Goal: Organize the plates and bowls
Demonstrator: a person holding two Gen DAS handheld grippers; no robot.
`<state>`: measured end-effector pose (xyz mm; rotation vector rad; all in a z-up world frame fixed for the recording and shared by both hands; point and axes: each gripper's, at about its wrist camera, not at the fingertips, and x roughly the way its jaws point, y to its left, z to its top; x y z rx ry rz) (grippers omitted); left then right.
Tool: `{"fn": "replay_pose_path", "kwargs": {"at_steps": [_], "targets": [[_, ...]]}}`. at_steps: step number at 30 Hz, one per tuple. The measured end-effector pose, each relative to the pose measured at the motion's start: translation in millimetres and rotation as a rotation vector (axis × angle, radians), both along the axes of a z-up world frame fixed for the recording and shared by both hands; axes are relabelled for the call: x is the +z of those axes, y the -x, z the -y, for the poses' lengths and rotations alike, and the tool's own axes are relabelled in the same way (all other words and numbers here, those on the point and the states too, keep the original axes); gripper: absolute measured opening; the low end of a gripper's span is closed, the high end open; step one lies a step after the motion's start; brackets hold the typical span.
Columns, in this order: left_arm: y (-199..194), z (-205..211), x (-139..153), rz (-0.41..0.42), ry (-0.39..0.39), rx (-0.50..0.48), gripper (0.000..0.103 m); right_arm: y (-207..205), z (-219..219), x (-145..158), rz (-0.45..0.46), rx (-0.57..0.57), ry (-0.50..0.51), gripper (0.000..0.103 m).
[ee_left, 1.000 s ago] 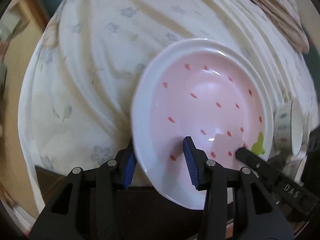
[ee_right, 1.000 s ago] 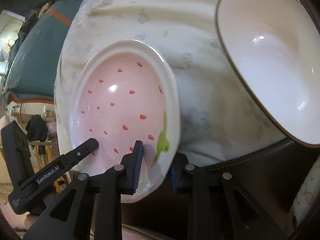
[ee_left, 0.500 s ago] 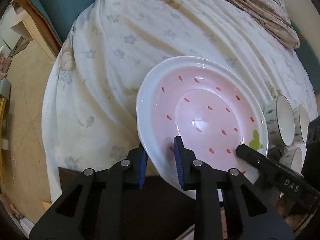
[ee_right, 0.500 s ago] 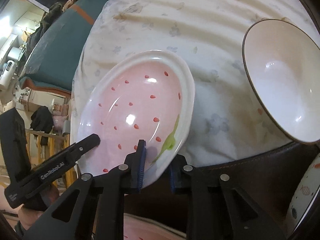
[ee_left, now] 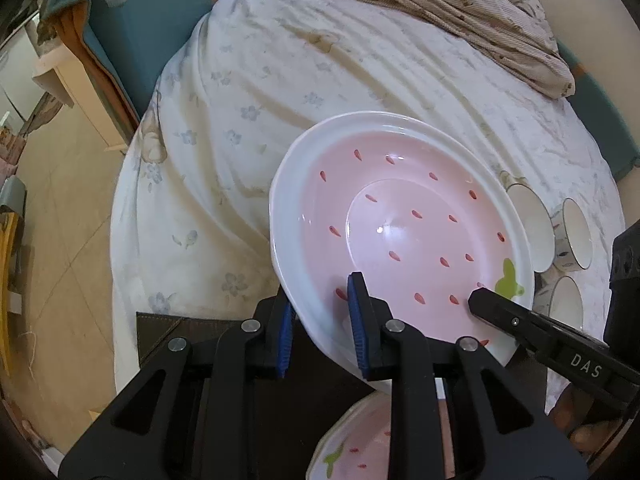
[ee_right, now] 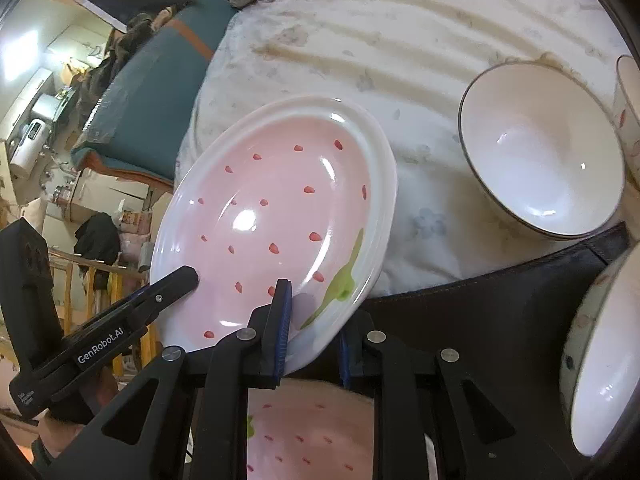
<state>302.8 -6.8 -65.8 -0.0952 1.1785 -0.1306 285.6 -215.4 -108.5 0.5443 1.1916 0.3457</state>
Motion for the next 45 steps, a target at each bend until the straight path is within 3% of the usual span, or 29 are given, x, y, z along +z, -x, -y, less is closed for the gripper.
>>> {"fn": "replay_pose_path", "kwargs": {"at_steps": [10,24,34,45], "targets": [[33,17,22,0.014,0.005,-0.041,0.022,24,12,23,0.019,-0.001,0.003,0.022],[115,28,44,0.040,0.043,-0.107,0.022,97,32,47,0.055,0.012,-0.013,0.022],[161,27,34,-0.019,0.067,-0.125,0.022,154,31,44,0.048,0.021,-0.002,0.022],[198,33,11,-0.064,0.036,-0.125,0.022,195,32,22,0.001,0.030,0.017,0.022]]}}
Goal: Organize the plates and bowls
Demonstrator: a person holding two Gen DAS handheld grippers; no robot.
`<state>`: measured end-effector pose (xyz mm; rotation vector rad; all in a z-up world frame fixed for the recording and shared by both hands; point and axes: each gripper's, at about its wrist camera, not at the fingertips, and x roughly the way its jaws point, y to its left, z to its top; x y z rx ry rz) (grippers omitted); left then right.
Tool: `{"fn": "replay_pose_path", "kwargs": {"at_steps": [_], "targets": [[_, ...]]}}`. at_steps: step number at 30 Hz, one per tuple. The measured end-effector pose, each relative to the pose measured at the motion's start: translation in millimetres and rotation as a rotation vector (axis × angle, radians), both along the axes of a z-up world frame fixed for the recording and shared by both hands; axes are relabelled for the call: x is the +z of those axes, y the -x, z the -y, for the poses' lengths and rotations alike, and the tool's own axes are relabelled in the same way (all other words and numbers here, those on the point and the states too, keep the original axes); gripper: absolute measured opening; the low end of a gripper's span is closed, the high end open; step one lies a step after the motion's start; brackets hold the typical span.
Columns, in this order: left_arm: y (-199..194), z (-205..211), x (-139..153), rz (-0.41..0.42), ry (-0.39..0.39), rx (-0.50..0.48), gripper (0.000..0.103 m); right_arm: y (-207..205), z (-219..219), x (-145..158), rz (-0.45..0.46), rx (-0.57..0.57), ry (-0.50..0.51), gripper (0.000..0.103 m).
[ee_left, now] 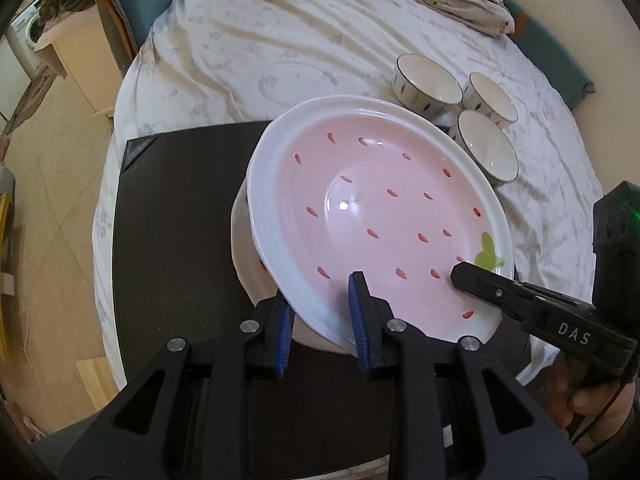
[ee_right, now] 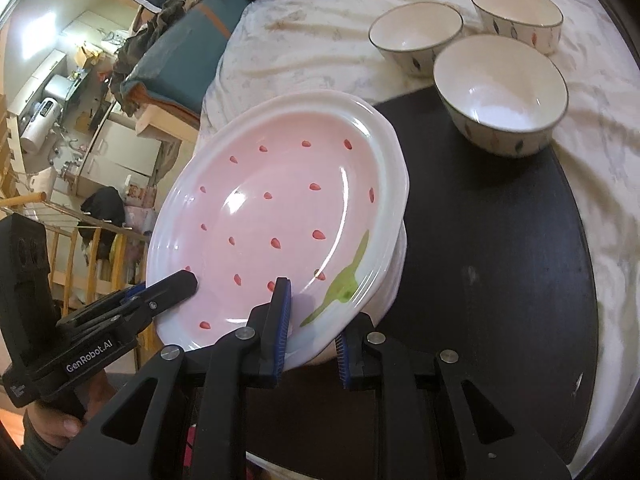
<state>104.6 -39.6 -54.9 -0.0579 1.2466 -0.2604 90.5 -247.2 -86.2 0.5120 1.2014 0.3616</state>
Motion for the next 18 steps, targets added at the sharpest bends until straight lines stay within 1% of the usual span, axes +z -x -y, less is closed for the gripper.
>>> {"fn": "replay_pose_path", "kwargs": {"at_steps": [4,8,18], "targets": [[6,0,-6,-0.017,-0.010,-0.002,0.022,9,0,-8,-0.022,-0.004,-0.007,0.022],[9,-3,-14,-0.052,-0.009,0.022,0.022,14,-3,-15,-0.042,-0.004,-0.002,0.022],[9,-2,-26,-0.086,-0.031,0.021,0.023,15,-6,-29,-0.085,-0.003,0.014,0.022]]}}
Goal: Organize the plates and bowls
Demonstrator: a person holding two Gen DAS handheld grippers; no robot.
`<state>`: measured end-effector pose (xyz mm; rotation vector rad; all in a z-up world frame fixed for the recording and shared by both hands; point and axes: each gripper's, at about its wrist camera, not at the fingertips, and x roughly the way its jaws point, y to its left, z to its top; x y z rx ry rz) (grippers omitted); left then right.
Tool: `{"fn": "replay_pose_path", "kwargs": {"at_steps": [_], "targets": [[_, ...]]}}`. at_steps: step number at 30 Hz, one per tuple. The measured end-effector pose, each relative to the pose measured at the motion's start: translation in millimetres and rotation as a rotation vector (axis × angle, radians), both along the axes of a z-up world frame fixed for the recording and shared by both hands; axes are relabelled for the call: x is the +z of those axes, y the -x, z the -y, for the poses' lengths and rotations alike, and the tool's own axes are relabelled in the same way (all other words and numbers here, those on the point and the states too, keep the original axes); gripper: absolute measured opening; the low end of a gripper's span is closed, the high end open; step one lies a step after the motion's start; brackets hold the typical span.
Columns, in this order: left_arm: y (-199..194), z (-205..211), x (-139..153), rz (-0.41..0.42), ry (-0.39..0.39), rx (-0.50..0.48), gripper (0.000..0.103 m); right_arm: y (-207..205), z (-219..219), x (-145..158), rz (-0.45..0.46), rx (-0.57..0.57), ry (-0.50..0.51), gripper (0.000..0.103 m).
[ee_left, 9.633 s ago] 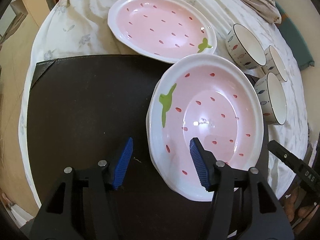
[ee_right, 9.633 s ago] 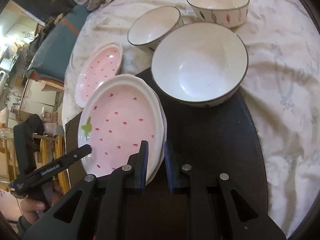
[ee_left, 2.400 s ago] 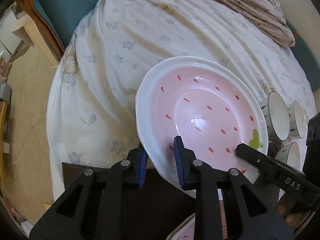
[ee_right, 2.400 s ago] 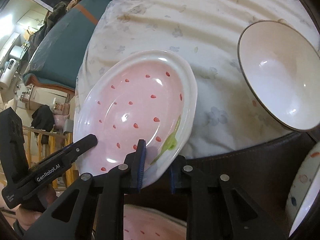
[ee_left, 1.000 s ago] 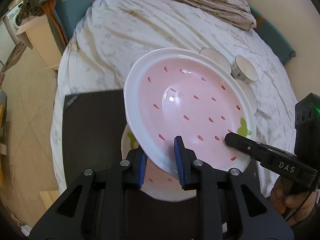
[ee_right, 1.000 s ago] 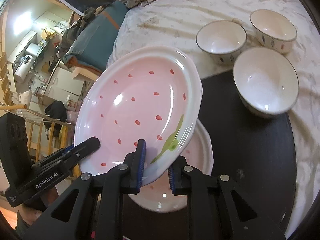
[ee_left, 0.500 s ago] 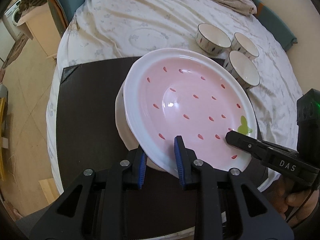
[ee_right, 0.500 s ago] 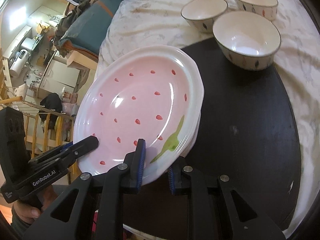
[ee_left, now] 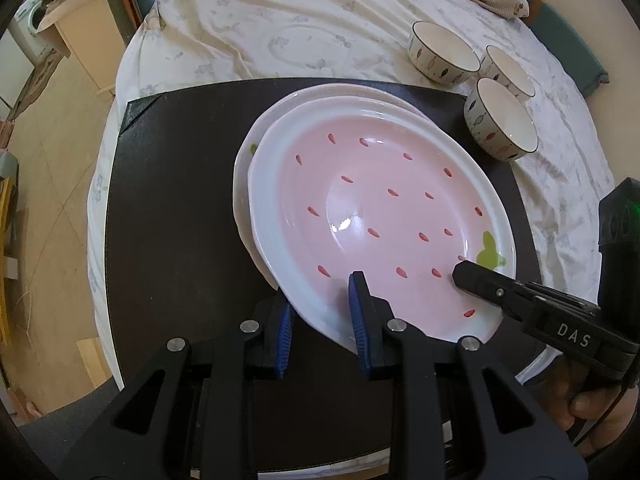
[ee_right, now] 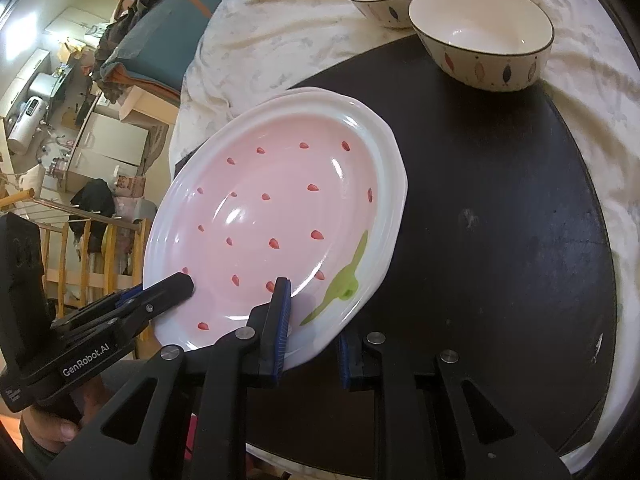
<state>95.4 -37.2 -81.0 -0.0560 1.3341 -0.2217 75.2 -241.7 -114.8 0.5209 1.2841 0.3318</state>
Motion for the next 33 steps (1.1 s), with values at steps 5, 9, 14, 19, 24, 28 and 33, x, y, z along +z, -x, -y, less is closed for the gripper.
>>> {"fn": "replay_pose_path", "kwargs": {"at_steps": [5,9,14,19,24,28,33], "targets": [[0,0,-2,-0.005,0.001,0.012,0.023,-4,-4,-2,-0.013,0.004,0.011,0.022],[-3,-6,-9,-0.055,0.018,0.039,0.023,-6,-5,-4,-0.020,0.002,0.009,0.022],[-4,-10,-15,-0.096,0.000,0.044,0.025,-7,-8,-8,-0.029,0.012,0.016,0.021],[-7,-11,-17,-0.115,-0.019,0.026,0.027,-8,-9,-8,-0.028,0.026,0.020,0.021],[-13,-21,-13,-0.118,-0.057,0.036,0.041,-7,-9,-9,-0.025,0.027,0.024,0.021],[-16,-39,-12,-0.120,-0.050,0.109,0.051,-7,-6,-10,-0.027,0.020,0.017,0.020],[-19,-35,-18,-0.103,-0.080,0.119,0.055,-8,-3,-9,-0.017,0.001,0.039,0.020]]}}
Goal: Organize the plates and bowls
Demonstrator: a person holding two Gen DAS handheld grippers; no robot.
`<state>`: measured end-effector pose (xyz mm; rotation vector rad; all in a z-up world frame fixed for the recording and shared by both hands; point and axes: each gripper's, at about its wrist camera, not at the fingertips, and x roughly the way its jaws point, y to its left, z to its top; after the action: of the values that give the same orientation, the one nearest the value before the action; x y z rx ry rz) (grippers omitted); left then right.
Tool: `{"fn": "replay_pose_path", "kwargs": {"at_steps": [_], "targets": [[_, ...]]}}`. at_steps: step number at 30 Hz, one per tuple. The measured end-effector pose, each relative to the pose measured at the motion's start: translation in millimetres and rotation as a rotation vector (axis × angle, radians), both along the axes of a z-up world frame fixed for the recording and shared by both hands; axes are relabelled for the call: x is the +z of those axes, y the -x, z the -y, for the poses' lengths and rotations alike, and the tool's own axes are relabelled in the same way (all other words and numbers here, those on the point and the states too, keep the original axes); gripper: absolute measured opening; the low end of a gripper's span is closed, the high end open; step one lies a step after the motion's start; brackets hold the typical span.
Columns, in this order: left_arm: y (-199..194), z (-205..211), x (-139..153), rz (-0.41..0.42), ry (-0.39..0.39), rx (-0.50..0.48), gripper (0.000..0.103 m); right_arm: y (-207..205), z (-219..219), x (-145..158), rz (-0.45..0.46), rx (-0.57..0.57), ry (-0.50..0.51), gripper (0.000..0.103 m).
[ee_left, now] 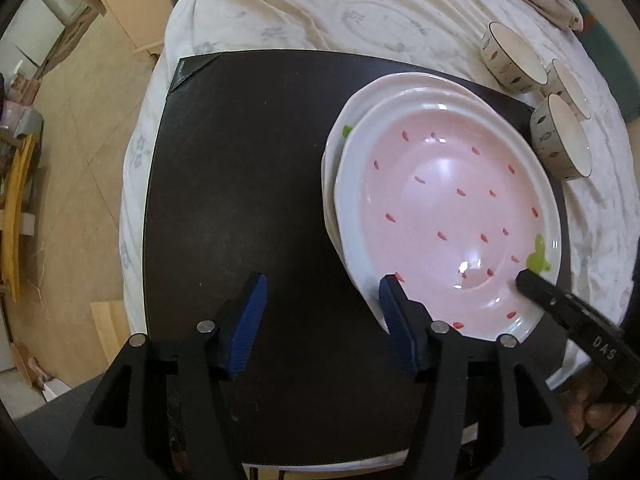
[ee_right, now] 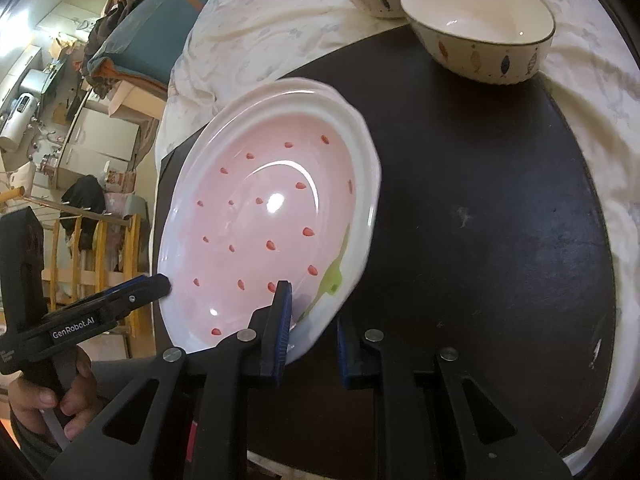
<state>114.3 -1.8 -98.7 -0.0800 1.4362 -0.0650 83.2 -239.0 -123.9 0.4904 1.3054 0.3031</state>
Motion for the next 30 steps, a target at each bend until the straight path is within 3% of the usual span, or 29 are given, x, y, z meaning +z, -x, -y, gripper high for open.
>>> {"fn": "replay_pose_path", "kwargs": {"at_steps": [8,13,15,16,17,21,26,30], "targets": [[-8,8,-7,0.015,-0.055,-0.024,0.057,-8,4,2,0.025,-0.027,0.093,0.026],[-8,10,-7,0.018,-0.063,-0.021,0.057,-10,20,-5,-0.026,-0.083,0.011,0.027],[-5,13,-7,0.027,-0.075,-0.040,0.060,-7,23,-1,-0.021,-0.105,0.026,0.033],[-5,15,-8,0.030,-0.082,-0.048,0.064,-7,24,0,-0.013,-0.105,0.039,0.049],[-4,17,-8,0.035,-0.092,-0.056,0.066,-7,23,0,-0.010,-0.104,0.038,0.057],[-3,24,-12,0.035,-0.111,-0.085,0.076,-11,18,-8,-0.036,-0.085,0.104,0.059],[-2,21,-11,0.027,-0.080,-0.064,0.076,-12,19,-8,-0.034,-0.097,0.117,0.060],[5,24,7,0.114,-0.094,-0.075,0.076,-7,17,2,0.006,-0.079,0.123,0.060]]}}
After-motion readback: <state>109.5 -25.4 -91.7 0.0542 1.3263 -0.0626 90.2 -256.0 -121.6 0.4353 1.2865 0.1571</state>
